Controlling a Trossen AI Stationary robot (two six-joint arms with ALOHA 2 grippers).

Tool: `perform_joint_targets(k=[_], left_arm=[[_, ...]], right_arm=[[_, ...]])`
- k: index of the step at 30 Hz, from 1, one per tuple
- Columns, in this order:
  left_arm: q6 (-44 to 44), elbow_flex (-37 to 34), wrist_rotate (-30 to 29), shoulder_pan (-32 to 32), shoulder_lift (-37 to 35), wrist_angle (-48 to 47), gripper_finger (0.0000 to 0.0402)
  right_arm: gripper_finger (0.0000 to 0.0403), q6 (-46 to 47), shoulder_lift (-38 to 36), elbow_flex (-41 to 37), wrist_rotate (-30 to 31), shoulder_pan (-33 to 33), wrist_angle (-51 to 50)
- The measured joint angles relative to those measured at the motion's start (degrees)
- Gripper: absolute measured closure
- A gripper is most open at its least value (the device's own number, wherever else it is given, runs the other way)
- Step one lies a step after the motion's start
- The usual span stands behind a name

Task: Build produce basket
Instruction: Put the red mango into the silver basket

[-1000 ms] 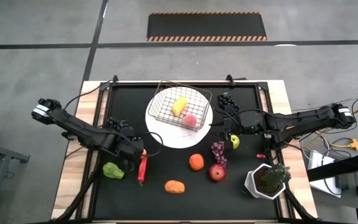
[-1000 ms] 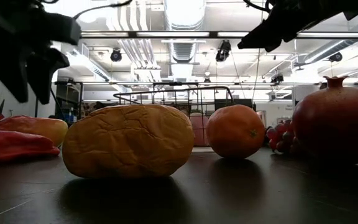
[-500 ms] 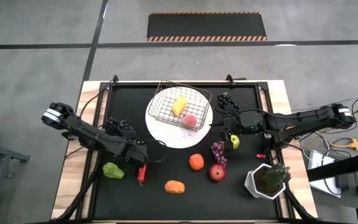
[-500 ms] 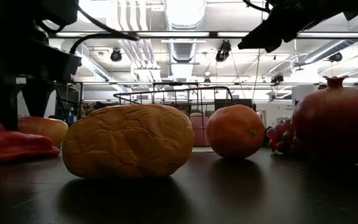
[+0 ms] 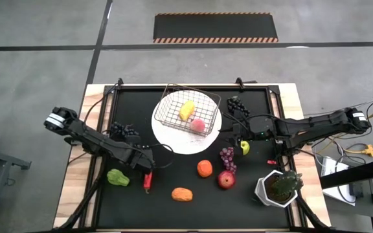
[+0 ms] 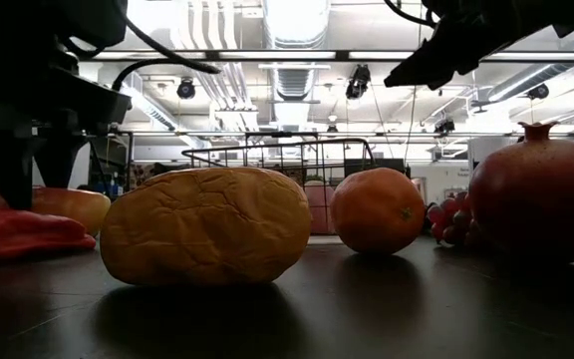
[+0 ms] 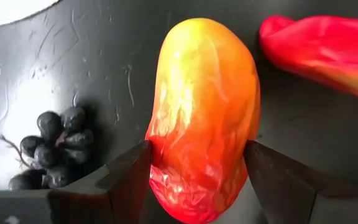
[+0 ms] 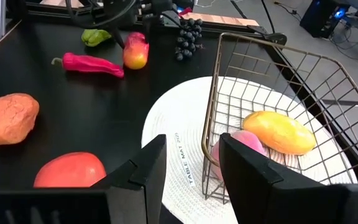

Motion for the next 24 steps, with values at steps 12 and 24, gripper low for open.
perform_joint_targets(k=[12, 24], left_arm=[[-0.4, -0.2, -0.4, 0.2, 0.1, -2.3, 0.0164], [-0.4, -0.1, -0.8, 0.2, 0.0, -2.0, 0.0207]], right_arm=[[0.0268, 0.0, 0.0, -0.6, 0.0, 0.0, 0.1], [0.0268, 1.0, 0.0, -1.6, 0.0, 0.0, 0.0]])
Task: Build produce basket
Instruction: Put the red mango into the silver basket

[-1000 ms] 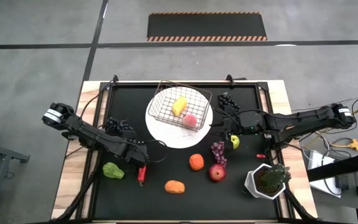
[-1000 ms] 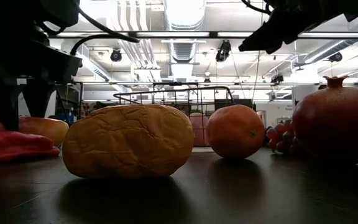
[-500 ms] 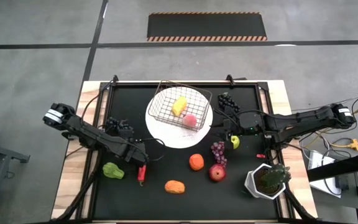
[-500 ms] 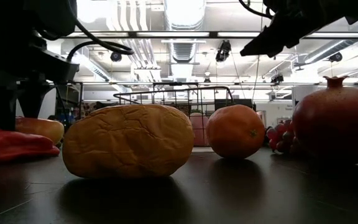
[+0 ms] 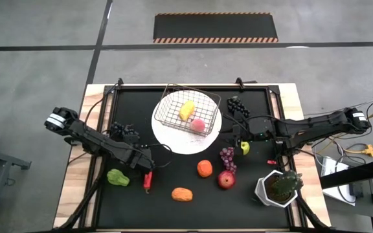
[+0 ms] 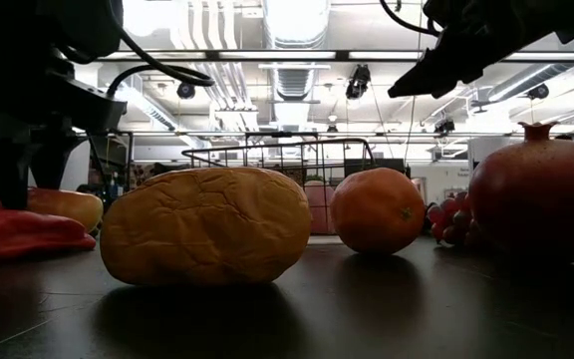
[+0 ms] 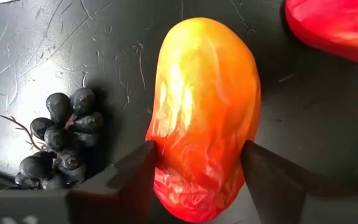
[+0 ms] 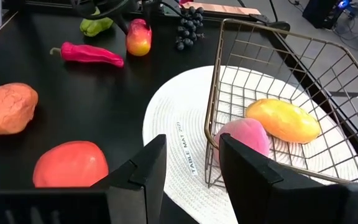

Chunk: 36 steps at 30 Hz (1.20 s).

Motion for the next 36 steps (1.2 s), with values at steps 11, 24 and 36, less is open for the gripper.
perform_joint_targets(k=[11, 24, 36], left_arm=[[0.0, 9.3, -0.9, 0.6, -1.1, -4.5, 0.0251], [15.5, 27.1, -24.1, 6.6, -5.1, 11.5, 0.0251], [17.4, 22.1, -22.3, 27.2, -2.6, 34.5, 0.0251]], right_arm=[[0.0268, -0.8, -1.1, -0.2, 0.0, 0.0, -1.2], [0.0268, -2.4, -4.8, -0.7, -0.1, 0.0, -4.7], [0.0268, -3.1, -7.7, -1.2, -0.3, 0.0, -7.8]])
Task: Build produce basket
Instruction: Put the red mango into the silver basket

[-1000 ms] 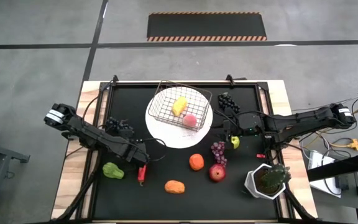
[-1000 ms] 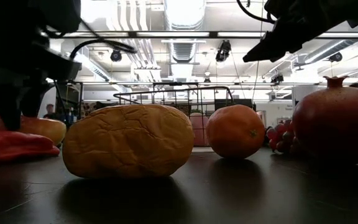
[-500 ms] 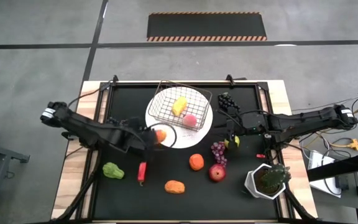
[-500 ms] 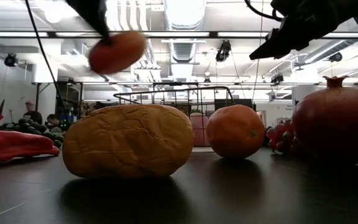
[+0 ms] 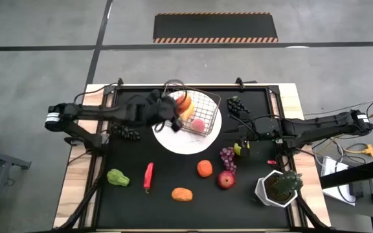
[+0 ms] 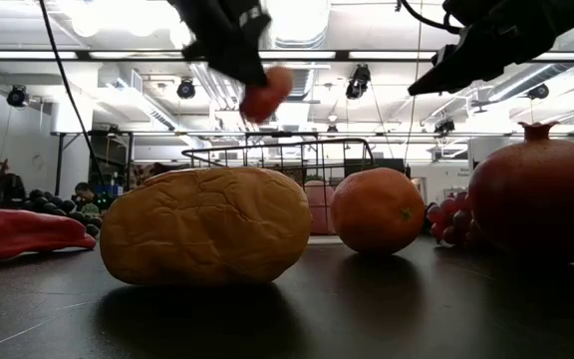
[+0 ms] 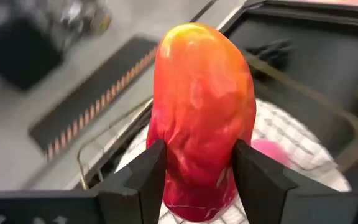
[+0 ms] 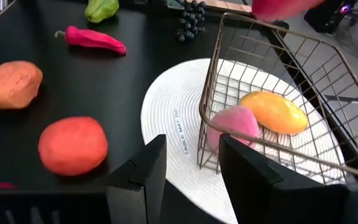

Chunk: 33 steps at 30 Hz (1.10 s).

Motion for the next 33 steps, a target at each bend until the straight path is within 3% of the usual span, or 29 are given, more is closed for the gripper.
perform_joint_targets(k=[3, 6, 12, 19, 33], left_arm=[[-5.3, 0.0, 6.5, 4.3, 2.4, -2.8, 0.0251], [-8.5, 1.4, 8.9, 6.9, 5.2, -5.6, 0.0251], [-13.0, 5.3, 9.3, 9.6, 10.3, -12.7, 0.0251], [-12.9, 6.6, 9.4, 10.0, 14.0, -13.0, 0.0251], [-12.8, 6.3, 9.4, 10.5, 14.5, -12.0, 0.0242]], right_arm=[[0.0268, 0.6, -1.4, 0.0, 0.0, 0.0, -1.3], [0.0268, 0.7, -2.4, 0.0, 0.0, 0.0, -1.8], [0.0268, 0.7, -3.9, -0.7, 0.0, 0.0, -3.1], [0.0268, 0.7, -4.0, -0.9, 0.0, 0.0, -3.0], [0.0268, 1.6, -4.0, -0.9, 0.0, 0.0, -3.0]])
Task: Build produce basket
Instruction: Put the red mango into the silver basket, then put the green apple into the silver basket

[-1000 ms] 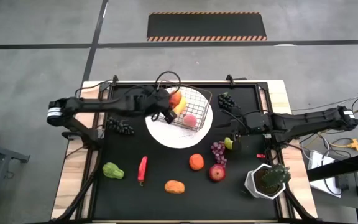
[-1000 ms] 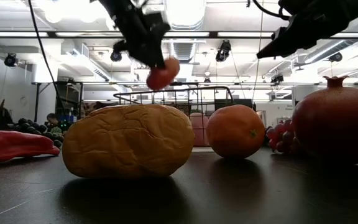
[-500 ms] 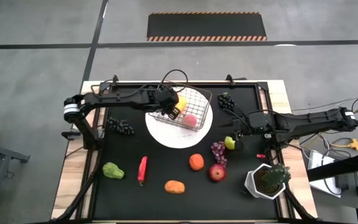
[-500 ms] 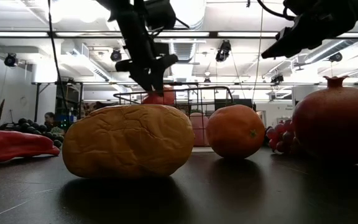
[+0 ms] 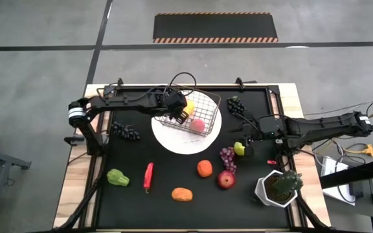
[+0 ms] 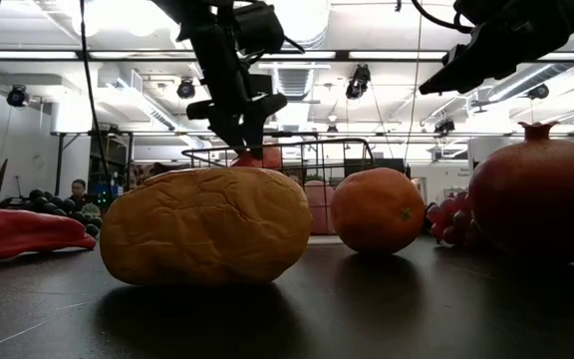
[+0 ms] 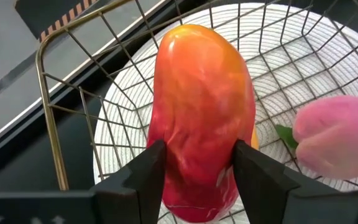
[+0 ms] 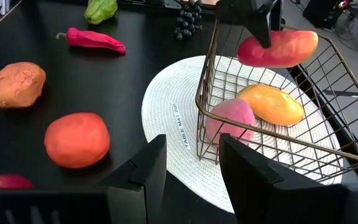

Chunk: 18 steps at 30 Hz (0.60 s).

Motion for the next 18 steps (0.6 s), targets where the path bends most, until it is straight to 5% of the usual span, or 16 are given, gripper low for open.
perform_joint_targets(k=[9, 18], left_arm=[[0.1, -0.1, -0.1, 0.0, 0.0, 0.1, 0.0184], [6.2, 0.8, 0.0, 0.0, -0.4, 1.2, 0.0180]], right_arm=[[0.0268, 0.1, 0.0, 0.0, 0.0, 0.0, 0.0], [0.0268, 0.1, 0.0, 0.0, 0.0, 0.0, 0.0]])
